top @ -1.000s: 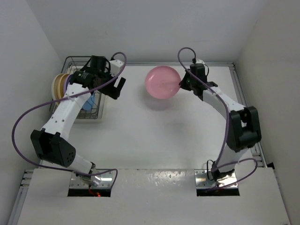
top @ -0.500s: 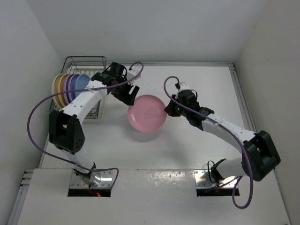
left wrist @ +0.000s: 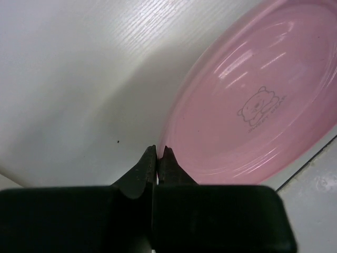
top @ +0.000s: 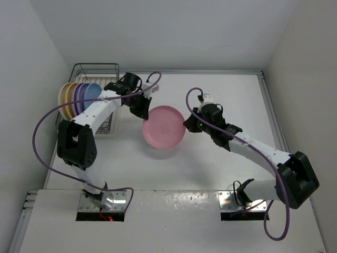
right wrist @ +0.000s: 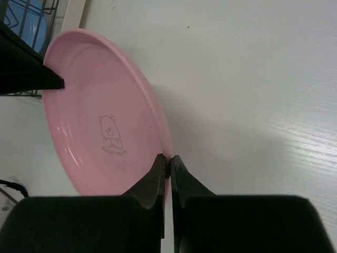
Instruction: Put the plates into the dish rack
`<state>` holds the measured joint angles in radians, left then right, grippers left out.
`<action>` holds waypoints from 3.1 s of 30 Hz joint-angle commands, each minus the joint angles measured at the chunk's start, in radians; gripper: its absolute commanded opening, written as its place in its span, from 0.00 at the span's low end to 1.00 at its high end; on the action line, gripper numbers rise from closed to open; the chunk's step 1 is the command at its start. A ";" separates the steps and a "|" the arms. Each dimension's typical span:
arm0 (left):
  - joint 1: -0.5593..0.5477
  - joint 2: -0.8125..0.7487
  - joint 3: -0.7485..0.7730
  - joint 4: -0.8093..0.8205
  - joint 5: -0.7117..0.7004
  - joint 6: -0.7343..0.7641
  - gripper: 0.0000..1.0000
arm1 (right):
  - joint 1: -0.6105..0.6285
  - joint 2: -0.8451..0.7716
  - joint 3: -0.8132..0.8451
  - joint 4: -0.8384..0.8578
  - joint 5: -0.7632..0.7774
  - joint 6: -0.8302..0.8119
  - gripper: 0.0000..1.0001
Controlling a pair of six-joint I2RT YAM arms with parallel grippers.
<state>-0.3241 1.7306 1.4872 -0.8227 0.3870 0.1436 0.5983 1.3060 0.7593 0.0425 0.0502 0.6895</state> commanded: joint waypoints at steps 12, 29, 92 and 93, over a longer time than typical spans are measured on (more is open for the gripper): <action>0.125 -0.339 0.229 0.020 -0.710 -0.036 0.00 | 0.003 -0.017 0.057 -0.001 0.014 0.039 1.00; 0.175 -0.361 -0.120 0.402 -1.533 -0.177 0.00 | -0.022 -0.114 -0.034 -0.086 0.141 0.035 1.00; -0.081 -0.223 -0.372 0.240 -2.156 -0.697 0.01 | -0.069 -0.275 -0.147 -0.093 0.238 0.033 1.00; -0.072 -0.223 -0.360 0.240 -2.156 -0.697 0.01 | -0.069 -0.280 -0.147 -0.096 0.240 0.028 1.00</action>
<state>-0.4141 1.4853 1.1286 -0.5980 -1.5459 -0.5179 0.5365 1.0565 0.6147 -0.0700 0.2630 0.7330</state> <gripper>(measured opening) 0.023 0.995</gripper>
